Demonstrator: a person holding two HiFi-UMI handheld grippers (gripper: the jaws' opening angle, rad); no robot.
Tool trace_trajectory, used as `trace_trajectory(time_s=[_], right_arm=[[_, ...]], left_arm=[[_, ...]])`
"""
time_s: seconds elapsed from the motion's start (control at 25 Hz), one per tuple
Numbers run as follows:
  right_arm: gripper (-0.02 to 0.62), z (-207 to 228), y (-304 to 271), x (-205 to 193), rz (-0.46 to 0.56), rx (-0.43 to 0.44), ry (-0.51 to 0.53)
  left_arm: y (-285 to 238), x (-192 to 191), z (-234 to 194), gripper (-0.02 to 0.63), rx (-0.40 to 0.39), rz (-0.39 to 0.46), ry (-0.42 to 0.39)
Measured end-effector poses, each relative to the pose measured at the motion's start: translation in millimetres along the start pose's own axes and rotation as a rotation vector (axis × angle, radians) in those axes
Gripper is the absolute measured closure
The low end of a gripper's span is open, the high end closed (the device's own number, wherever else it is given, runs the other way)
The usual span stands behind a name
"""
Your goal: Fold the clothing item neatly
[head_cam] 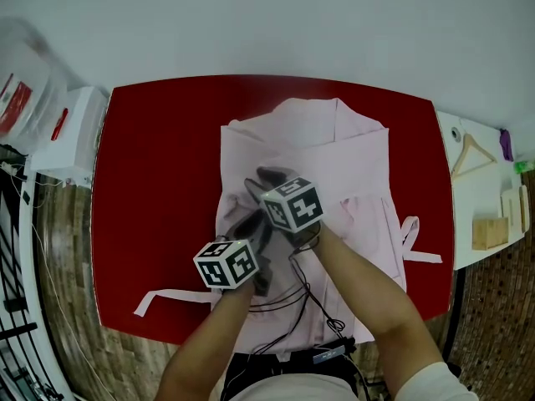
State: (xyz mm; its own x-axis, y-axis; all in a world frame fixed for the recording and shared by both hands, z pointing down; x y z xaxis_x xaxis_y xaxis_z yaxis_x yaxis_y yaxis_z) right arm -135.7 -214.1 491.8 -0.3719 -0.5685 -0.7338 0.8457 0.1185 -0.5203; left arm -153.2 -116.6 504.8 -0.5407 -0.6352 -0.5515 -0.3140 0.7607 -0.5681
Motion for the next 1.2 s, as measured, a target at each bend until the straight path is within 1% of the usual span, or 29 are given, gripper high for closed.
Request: trace_trajectory(time_s=[0.16,0.28,0.4,0.52,0.76,0.92,1.0,1.08,1.2], right_arm=[[0.472,-7,-8,-5,-0.066,-0.001,0.054],[0.472,-5,-10,-9,-0.093,-0.028,0.048],[0.464,-2,-8,-11,-0.080,-0.036,-0.014],[0.459,-1,-4,-12,-0.064,-0.017,-0.078],[0.459,-5,15,-6,0.001,-0.030,-0.094],[0.460,-9,42,-6,0.037,-0.094,-0.060],[0.460,-9,57,-10,0.049,-0.123,-0.059],[0.461,-7,73,-19,0.059,-0.154,-0.077],[0.465,-2,102,-36,0.078,-0.213,-0.120]], left_arm=[[1,-5,-4,0.531,-0.004,-0.025,0.019],[1,-6,-6,0.531,-0.007,-0.040,0.023],[0,-7,-8,0.531,-0.012,-0.048,0.024],[1,-6,-9,0.531,-0.014,-0.052,0.032],[7,0,-5,0.531,-0.036,-0.039,0.015],[15,5,3,0.533,-0.096,-0.025,-0.017],[20,6,8,0.566,-0.122,-0.017,-0.038],[24,6,14,0.587,-0.152,-0.013,-0.059],[28,2,27,0.598,-0.204,-0.020,-0.087]])
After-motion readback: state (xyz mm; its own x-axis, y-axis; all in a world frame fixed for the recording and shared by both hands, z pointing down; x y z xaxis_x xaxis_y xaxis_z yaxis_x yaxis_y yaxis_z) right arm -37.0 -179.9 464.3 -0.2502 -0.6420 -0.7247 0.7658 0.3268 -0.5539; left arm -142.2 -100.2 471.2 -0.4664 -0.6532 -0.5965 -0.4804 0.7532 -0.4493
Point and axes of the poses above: the fingertips, and each gripper's own axes: y backward along the fingers, z to its right, x out of its top, the point moved 5 cm from there along y, backward along the fingers, and after that the axes turned 15 degrees about x, right-handed, at the moved point
